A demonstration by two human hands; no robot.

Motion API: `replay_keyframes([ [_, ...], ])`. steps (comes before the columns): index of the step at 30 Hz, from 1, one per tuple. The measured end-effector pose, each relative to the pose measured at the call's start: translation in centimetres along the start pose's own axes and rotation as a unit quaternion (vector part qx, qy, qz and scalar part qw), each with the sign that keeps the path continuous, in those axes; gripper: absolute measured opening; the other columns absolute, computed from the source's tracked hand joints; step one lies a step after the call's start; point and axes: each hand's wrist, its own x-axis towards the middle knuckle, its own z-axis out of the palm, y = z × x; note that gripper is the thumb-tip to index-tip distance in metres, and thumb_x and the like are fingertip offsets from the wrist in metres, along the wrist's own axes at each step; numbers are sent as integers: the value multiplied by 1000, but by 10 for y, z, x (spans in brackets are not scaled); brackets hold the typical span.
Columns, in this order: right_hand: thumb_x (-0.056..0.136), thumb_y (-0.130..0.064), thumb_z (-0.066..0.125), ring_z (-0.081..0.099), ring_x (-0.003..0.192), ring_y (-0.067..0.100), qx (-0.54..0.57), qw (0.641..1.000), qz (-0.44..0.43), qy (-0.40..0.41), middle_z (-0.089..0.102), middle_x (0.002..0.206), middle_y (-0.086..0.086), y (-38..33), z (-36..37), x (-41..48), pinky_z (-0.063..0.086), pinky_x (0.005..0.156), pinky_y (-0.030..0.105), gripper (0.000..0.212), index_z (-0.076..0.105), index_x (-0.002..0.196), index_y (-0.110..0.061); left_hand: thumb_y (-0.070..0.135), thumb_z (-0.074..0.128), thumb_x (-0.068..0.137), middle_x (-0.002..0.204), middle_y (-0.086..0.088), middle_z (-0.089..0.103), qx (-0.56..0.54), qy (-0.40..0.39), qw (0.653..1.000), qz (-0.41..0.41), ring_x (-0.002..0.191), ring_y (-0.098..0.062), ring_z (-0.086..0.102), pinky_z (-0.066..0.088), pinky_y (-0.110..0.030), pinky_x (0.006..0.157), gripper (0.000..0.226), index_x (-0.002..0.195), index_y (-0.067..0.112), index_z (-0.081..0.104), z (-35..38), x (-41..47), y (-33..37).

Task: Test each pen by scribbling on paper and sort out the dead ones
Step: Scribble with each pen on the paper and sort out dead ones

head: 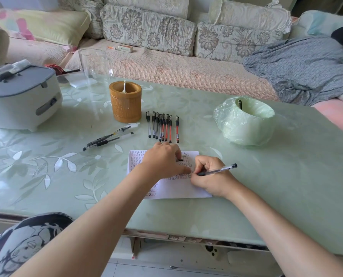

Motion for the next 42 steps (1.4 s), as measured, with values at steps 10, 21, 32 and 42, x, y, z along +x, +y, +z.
replay_keyframes([
  [10,65,-12,63,36,54,10,21,1000,0,-21,43,56,-8,0,-1,-1,27,53,27,14,49,62,-11,68,72,68,99,9,49,2,-1,1000,1,109,-17,45,47,-33,87,55,104,29,59,-2,0,1],
  [21,60,-13,60,34,54,11,10,1000,6,-19,40,56,-4,-4,-1,-2,24,53,27,16,45,59,-8,67,72,69,98,9,49,0,5,1000,1,109,-17,45,45,-31,86,53,104,29,60,-1,-2,1],
  [32,85,6,66,43,50,12,149,985,74,54,56,58,-6,-9,-6,1,34,45,21,23,65,74,-15,40,74,80,100,4,58,-26,-58,997,40,92,-13,51,44,-25,78,35,109,23,65,-18,1,-6],
  [42,97,8,32,64,62,29,282,948,147,7,66,91,17,-22,-23,8,50,45,33,41,65,118,-7,30,74,84,91,9,65,-12,-40,998,45,84,-10,60,51,-25,72,13,93,23,69,-27,-4,-9],
])
